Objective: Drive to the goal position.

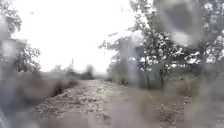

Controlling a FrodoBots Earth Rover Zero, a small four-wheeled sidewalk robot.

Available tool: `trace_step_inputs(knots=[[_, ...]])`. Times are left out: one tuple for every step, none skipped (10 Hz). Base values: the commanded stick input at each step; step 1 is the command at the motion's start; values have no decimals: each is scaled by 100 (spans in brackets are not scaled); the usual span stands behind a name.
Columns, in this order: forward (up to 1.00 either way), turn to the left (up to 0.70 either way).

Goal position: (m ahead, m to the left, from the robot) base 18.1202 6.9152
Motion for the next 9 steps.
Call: trace_step_inputs(knots=[[70,14],[70,14],[70,4],[70,0],[70,0],[70,0],[70,0],[70,1],[70,5]])
